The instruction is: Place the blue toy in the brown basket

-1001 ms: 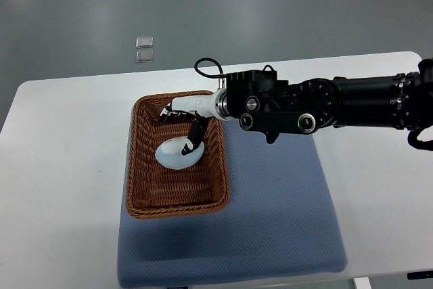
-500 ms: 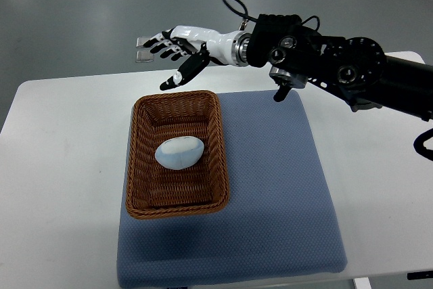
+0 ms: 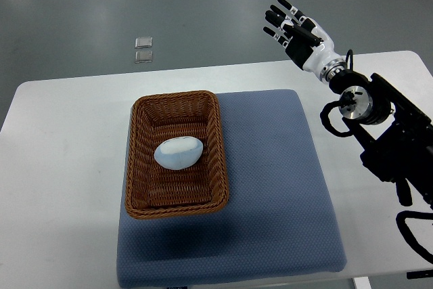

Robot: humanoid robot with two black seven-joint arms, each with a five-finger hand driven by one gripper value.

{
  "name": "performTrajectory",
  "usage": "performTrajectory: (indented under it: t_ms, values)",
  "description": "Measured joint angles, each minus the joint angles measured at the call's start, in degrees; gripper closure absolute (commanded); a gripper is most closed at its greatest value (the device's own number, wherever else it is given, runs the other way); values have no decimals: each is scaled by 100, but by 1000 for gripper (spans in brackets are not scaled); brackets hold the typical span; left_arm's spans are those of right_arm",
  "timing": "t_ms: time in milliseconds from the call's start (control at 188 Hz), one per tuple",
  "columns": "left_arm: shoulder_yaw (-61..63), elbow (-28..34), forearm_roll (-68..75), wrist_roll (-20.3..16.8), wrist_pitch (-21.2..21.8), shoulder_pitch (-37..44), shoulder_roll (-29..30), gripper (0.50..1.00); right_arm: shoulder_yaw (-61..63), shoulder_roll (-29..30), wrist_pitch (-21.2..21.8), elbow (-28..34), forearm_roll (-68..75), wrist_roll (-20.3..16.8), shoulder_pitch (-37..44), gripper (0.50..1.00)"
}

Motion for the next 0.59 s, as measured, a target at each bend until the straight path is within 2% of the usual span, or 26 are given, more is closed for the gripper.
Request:
performTrajectory:
  t_ms: [160, 586]
  values:
    - [0, 6, 0, 0, -3, 0, 0, 500, 52, 112, 198, -167, 164, 211, -237, 603]
    - [0, 10, 2, 0, -1, 0, 0, 500, 51, 169, 609, -349, 278, 242, -493, 603]
